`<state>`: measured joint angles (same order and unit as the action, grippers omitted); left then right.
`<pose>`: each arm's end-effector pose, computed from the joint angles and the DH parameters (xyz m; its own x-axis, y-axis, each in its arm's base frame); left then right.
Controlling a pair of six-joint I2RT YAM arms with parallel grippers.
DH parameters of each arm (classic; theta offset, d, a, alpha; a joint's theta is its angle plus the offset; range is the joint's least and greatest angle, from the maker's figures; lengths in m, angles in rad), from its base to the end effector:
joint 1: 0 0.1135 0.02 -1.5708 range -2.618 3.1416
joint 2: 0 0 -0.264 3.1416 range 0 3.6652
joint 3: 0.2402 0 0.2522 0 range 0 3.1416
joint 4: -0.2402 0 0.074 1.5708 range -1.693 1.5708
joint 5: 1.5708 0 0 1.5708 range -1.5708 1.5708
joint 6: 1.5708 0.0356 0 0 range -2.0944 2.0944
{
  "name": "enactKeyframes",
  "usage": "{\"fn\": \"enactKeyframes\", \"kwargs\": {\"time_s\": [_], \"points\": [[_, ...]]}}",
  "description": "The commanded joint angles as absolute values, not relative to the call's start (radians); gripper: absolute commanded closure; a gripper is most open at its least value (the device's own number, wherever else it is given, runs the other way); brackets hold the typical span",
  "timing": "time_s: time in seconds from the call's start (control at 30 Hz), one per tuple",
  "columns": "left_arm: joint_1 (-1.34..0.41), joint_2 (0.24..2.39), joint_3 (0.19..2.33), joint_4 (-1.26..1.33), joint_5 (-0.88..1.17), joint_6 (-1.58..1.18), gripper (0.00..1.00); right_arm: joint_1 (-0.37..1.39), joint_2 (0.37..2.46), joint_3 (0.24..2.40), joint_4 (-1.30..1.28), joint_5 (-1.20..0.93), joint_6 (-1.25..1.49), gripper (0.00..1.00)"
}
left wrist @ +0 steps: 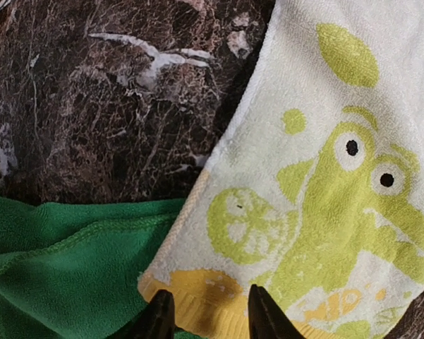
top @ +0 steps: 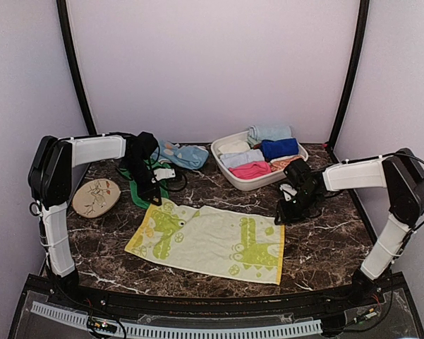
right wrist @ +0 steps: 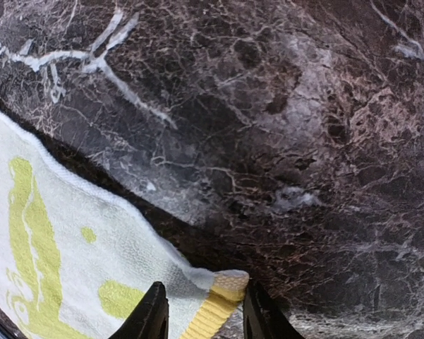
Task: Roll the towels
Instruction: Pick up the towel from the center of the board.
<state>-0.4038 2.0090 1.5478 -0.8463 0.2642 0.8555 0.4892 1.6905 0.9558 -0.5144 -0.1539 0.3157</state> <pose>0.3700 -0.1682 0.1926 -0.2488 0.8987 -0.3610 0.9600 0.2783 0.0311 0.2693 0.1496 0.1523 -0.9535 -0.1600 -0.2554 -0.2221 0.9459 0.2364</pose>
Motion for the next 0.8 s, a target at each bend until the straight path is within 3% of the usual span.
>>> {"fn": "enactKeyframes", "kwargs": {"time_s": [0.0,0.1,0.27,0.53,0.77], "points": [[-0.402,1.989,1.546,-0.847,0.249,0.860,0.59,0.493,1.705,0.936,-0.492,-0.161,0.333,0.67],[-0.402,2.006,1.551,-0.846,0.255,0.855,0.58,0.494,1.699,0.940,-0.489,-0.155,0.334,0.78],[-0.403,2.036,1.536,-0.851,0.248,0.848,0.70,0.495,1.675,0.956,-0.499,-0.142,0.339,0.99],[-0.402,1.995,1.543,-0.833,0.249,0.836,0.99,0.497,1.628,0.994,-0.525,-0.119,0.340,1.00],[-0.402,1.909,1.542,-0.819,0.224,0.825,1.00,0.497,1.612,1.032,-0.558,-0.078,0.327,1.00]]}}
